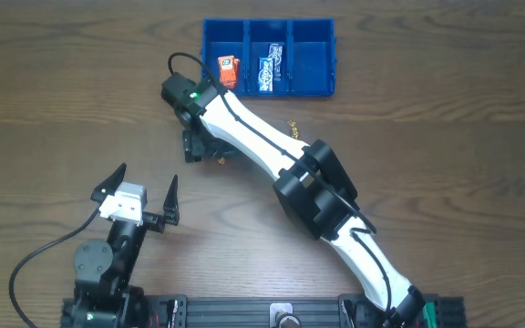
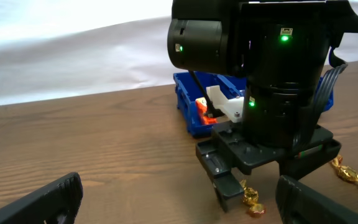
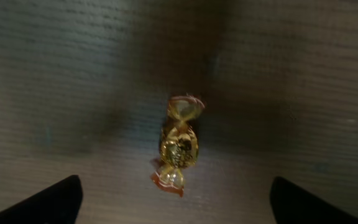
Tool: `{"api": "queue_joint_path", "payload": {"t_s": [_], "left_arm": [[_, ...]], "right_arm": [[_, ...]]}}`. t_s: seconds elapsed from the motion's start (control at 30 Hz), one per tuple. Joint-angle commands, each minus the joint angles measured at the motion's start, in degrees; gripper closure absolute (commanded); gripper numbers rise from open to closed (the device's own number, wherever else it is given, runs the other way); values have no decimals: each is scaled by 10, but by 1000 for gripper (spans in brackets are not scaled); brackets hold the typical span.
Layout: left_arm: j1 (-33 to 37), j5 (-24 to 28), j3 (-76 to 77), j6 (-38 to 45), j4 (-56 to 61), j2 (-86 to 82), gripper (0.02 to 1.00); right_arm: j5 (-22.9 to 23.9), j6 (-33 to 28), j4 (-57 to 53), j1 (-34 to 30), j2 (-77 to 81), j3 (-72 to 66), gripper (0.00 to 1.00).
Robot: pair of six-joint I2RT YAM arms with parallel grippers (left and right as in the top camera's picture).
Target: Sort Candies Into Trays
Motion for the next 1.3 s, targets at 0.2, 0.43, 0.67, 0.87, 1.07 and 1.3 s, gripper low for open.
{"api": "queue_joint_path", "payload": {"t_s": [0.2, 0.43, 0.67, 0.87, 1.07, 1.3], "left_arm": [[3, 6, -8, 3, -28, -3, 25], [3, 6, -8, 3, -28, -3, 23], [3, 6, -8, 3, -28, -3, 25], [3, 6, -8, 3, -28, -3, 23], [3, 6, -8, 3, -28, -3, 23], [3, 6, -8, 3, -28, -3, 23]], "right_arm": [[3, 46, 13, -2, 12, -5, 64], [2, 60, 23, -2, 14, -7, 154], [1, 64, 35, -4, 14, -31, 246], [2, 64, 36, -5, 14, -31, 391], [2, 64, 38, -7, 14, -31, 448], [4, 64, 42, -9, 15, -31, 461]]}}
